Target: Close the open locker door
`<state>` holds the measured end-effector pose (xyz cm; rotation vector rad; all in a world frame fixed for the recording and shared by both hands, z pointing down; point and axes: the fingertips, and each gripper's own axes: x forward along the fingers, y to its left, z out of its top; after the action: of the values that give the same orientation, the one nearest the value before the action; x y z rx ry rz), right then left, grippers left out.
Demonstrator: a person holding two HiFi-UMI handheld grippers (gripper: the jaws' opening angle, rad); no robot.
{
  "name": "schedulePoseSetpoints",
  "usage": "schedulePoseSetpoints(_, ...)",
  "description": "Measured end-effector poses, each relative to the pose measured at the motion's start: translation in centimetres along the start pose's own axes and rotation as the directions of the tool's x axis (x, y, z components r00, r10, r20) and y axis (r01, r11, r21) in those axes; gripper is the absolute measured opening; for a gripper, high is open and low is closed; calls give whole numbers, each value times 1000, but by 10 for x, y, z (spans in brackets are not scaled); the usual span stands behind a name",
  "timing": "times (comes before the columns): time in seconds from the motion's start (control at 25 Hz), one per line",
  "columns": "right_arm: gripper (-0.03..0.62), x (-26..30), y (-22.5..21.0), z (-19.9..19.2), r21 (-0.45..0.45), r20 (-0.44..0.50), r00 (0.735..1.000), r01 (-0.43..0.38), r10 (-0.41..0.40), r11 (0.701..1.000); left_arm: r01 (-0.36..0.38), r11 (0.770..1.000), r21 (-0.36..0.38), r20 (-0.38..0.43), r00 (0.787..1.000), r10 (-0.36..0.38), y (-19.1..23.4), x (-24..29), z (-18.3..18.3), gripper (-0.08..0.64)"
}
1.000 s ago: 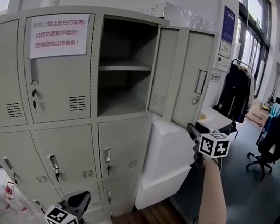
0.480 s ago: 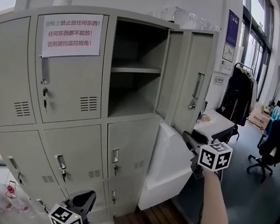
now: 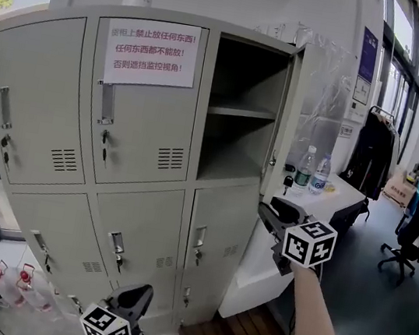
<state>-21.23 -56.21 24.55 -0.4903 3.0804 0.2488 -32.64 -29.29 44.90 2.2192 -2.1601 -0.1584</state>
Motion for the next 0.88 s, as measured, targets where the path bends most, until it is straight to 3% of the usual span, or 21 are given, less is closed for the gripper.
schedulePoseSetpoints(0.44,114,103,51,4,21,2,998,-60,60,998,-75,997,-18,2,997,75,42,-31,-1,8)
schedulePoseSetpoints(0.88,43,192,42,5,64,-6,1000,16,-16,998,-156,988,-5,-25,988,156,66,-50,3,8)
